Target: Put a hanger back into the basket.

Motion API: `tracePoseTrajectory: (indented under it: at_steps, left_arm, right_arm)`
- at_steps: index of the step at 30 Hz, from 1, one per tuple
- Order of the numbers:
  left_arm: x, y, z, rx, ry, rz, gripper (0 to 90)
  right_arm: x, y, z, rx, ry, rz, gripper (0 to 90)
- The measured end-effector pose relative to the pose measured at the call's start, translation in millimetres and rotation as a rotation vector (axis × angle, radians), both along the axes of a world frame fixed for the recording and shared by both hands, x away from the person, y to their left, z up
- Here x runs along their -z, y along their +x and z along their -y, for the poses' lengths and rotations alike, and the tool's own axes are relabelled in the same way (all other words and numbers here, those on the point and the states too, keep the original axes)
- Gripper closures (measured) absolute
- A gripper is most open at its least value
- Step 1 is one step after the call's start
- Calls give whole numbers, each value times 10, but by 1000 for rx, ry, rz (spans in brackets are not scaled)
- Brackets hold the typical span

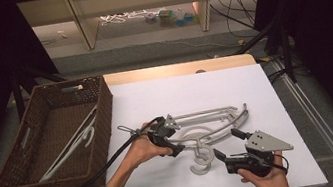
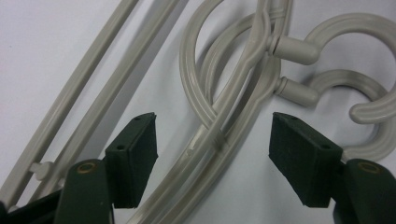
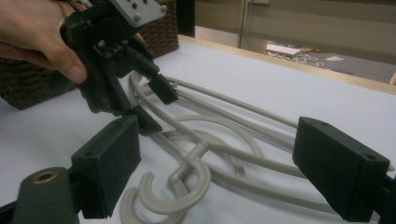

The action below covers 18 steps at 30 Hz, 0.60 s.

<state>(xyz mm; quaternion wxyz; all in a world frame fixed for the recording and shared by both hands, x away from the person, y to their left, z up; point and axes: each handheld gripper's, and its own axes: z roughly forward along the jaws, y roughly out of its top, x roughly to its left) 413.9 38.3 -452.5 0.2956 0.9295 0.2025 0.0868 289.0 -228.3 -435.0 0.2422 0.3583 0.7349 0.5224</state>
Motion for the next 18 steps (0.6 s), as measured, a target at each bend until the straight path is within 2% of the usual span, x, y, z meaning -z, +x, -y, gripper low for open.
tracePoseTrajectory:
  at_steps: [2, 4, 5, 8, 9, 11, 15, 16, 18]
  left_arm:
    - [48, 18, 4, -1, 11, -13, 343]
    - [54, 40, -13, 14, 39, 3, 360]
    - [59, 45, -17, 11, 30, 10, 377]
    - [84, 50, -8, 22, 0, 6, 426]
    - [98, 45, -4, 26, 7, 8, 430]
    - [113, 58, -12, 54, 45, 19, 439]
    - [160, 49, 2, 51, 28, 12, 483]
    - [172, 49, 11, 64, 28, 13, 501]
    - [172, 41, 13, 63, 6, -1, 546]
  right_arm:
    - [0, 1, -2, 7, 6, 7, 160]
    - [-4, -3, 9, 3, -5, -7, 160]
    - [-3, -4, 12, 1, -8, -12, 160]
    - [-3, 2, 1, 12, 0, 12, 170]
    - [-7, -1, 6, 8, 0, 5, 170]
    - [-4, 0, 10, 11, 1, 5, 170]
    - [-6, 1, 9, 11, 1, 7, 171]
    - [-6, 1, 7, 11, 0, 6, 171]
    - [-7, 0, 5, 10, 1, 5, 171]
